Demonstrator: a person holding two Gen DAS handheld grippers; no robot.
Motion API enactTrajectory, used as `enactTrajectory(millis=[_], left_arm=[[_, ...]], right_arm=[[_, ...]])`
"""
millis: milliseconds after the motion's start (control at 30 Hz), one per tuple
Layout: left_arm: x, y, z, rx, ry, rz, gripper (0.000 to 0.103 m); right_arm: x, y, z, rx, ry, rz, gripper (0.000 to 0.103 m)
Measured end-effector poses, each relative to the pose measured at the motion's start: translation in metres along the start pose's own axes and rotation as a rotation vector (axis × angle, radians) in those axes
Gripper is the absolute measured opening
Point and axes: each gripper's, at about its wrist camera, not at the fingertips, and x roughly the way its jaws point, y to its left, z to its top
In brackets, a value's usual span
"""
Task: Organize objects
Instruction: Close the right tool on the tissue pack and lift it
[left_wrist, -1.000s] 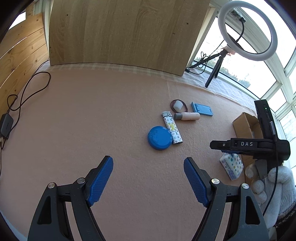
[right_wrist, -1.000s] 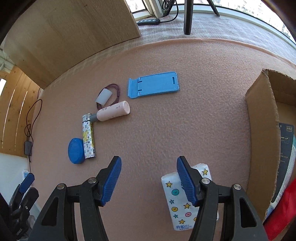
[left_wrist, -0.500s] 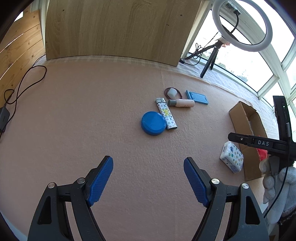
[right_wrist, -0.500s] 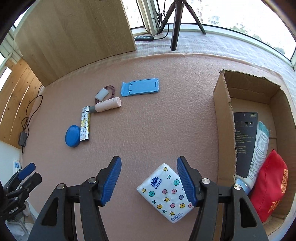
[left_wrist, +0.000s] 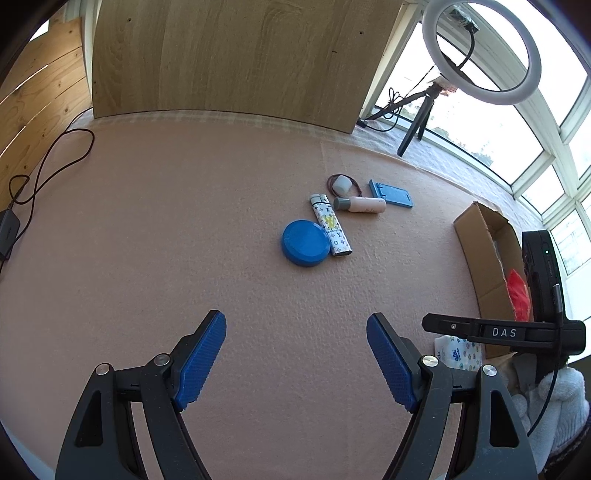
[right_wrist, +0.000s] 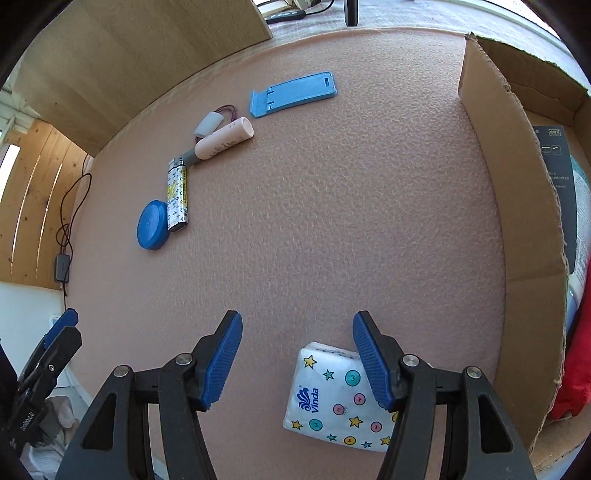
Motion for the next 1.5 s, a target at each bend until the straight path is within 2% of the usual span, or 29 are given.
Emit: enactTrajectory(millis=[100,167,333,467,533,567,600,633,700,900,1033,1267,1367,1500], left_arm=[[0.003,-0.004,0.002,0.014,0.006,-0.007,0.081],[0.007,-0.011,0.004,0.033,0.015,-0.024,0.081],[0.025,-0.049,0.004,0.131,0.053,-0.081,0.081],[0.043,-0.088,-0.001,0.222,0.097,-0.147,0.081],[0.052,-0.106,-0.004,0.262,0.119,-0.180,0.077],[0.056,-0.114,-0.006,0.276,0.135,-0.198,0.070],[0.062,-0.121,-0.008,0.288,0.154,-0.215,0.063],[0.067,-0.127,-0.010,0.298,0.172,-0.227,0.060],[0.074,-0.137,-0.015,0.325,0.202,-0.253,0.051],[0.084,-0.151,-0.033,0.376,0.264,-0.312,0.042],[0.085,-0.151,-0.045,0.382,0.293,-0.344,0.041],[0.074,-0.150,-0.066,0.408,0.297,-0.386,0.041],[0.067,-0.152,-0.073,0.421,0.290,-0.388,0.041],[0.056,-0.147,-0.073,0.421,0.262,-0.353,0.041]], right_arm=[[-0.002,0.005,-0.020,-0.013,0.020,0.053,0.059],[-0.018,0.006,-0.032,-0.015,-0.010,0.072,0.059],[-0.076,-0.014,-0.064,0.027,-0.161,0.034,0.059],[-0.093,-0.036,-0.097,0.083,-0.189,-0.012,0.058],[-0.092,-0.044,-0.111,0.103,-0.189,-0.032,0.055],[-0.089,-0.048,-0.117,0.111,-0.184,-0.038,0.052],[-0.084,-0.050,-0.122,0.122,-0.175,-0.039,0.044],[-0.080,-0.053,-0.125,0.139,-0.163,-0.032,0.039],[-0.070,-0.060,-0.130,0.172,-0.146,-0.014,0.034],[-0.054,-0.066,-0.127,0.222,-0.142,0.011,0.027],[-0.050,-0.066,-0.120,0.215,-0.144,0.018,0.027],[-0.039,-0.064,-0.106,0.202,-0.123,0.048,0.027],[-0.037,-0.055,-0.095,0.167,-0.127,0.049,0.027],[-0.032,-0.038,-0.078,0.089,-0.131,0.016,0.027]])
